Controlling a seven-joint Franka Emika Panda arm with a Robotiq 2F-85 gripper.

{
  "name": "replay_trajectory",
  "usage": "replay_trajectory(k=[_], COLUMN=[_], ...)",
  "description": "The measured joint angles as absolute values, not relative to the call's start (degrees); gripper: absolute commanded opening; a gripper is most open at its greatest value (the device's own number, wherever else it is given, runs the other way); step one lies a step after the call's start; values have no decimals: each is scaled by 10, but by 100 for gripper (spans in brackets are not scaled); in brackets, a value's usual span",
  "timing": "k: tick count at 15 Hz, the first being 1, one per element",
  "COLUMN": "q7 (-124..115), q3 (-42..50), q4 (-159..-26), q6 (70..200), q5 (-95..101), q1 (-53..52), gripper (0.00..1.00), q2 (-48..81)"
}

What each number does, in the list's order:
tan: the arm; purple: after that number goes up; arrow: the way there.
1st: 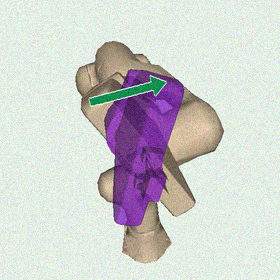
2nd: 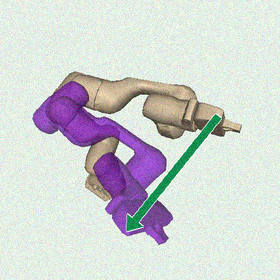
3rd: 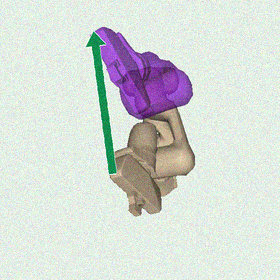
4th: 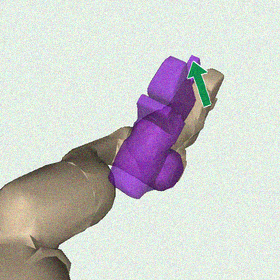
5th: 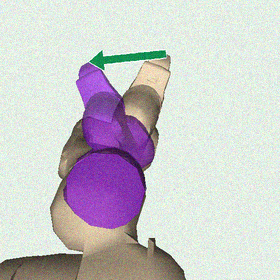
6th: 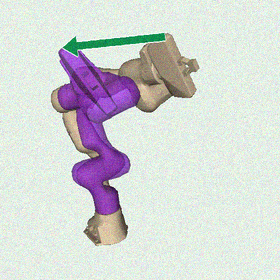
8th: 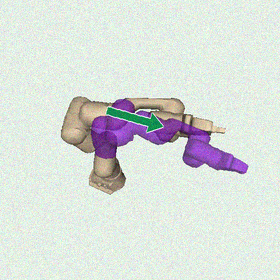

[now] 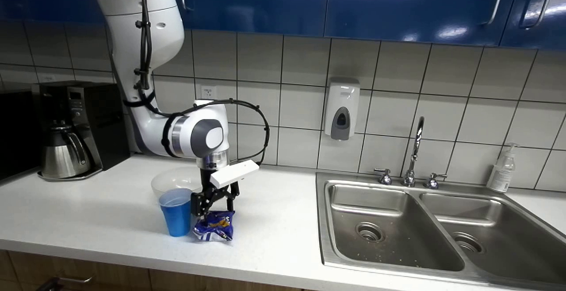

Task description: Put the blue packet inside the plastic bowl

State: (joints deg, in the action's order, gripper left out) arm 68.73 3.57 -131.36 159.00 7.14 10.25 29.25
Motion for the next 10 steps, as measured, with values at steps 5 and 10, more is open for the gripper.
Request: replay_trajectory(k=[5, 10], q7=[685, 680], q3=[36, 36], q4=[-1310, -1310], q6=[1590, 1590], q5=[72, 73], q1=[103, 103], gripper=[49, 12], q2=[293, 293])
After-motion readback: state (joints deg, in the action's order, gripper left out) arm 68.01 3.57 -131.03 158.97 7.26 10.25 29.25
